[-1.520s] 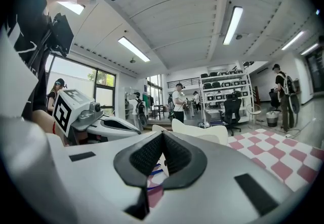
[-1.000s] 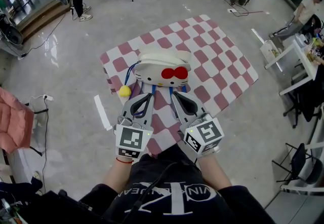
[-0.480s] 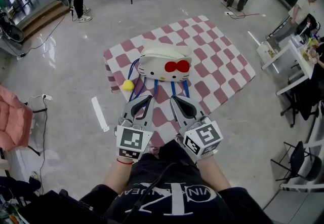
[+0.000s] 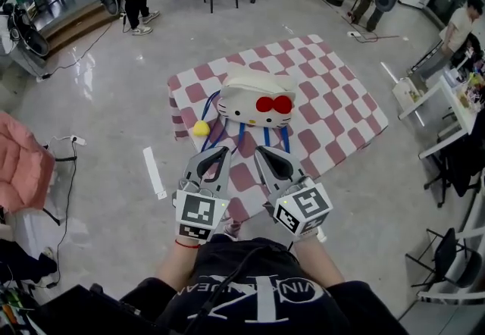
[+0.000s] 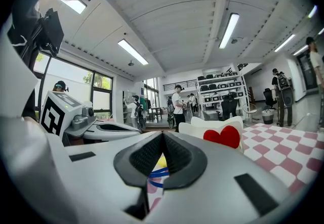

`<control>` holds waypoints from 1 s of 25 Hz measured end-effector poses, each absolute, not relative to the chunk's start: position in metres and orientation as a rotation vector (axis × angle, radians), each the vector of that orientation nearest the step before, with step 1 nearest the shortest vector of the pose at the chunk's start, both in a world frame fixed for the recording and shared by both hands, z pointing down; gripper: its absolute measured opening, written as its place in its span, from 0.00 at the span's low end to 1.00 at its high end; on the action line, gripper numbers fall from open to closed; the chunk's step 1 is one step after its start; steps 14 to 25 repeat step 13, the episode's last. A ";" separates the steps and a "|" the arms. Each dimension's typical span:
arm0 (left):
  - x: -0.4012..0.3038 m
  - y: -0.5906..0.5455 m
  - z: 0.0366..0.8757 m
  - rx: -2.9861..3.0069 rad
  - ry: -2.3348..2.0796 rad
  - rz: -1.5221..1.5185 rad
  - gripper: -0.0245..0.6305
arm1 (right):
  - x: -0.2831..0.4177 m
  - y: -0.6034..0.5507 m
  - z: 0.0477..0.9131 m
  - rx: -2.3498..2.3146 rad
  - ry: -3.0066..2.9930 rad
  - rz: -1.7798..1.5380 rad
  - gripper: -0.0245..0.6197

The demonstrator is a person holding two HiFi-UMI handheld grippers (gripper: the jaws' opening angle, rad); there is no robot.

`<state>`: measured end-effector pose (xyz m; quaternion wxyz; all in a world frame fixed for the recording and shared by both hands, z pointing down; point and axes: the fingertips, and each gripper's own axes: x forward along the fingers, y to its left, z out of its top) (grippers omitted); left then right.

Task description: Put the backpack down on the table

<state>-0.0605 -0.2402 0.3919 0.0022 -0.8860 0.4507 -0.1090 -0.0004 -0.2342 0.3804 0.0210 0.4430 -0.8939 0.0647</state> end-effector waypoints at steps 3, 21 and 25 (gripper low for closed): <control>-0.062 -0.234 0.389 -2.759 1.439 -0.358 0.05 | 0.000 -0.231 0.379 1.356 -2.787 0.208 0.04; -0.042 -0.201 0.388 -2.767 1.488 -0.393 0.05 | 0.014 -0.199 0.376 1.276 -2.791 0.230 0.04; -0.042 -0.201 0.388 -2.767 1.488 -0.393 0.05 | 0.014 -0.199 0.376 1.276 -2.791 0.230 0.04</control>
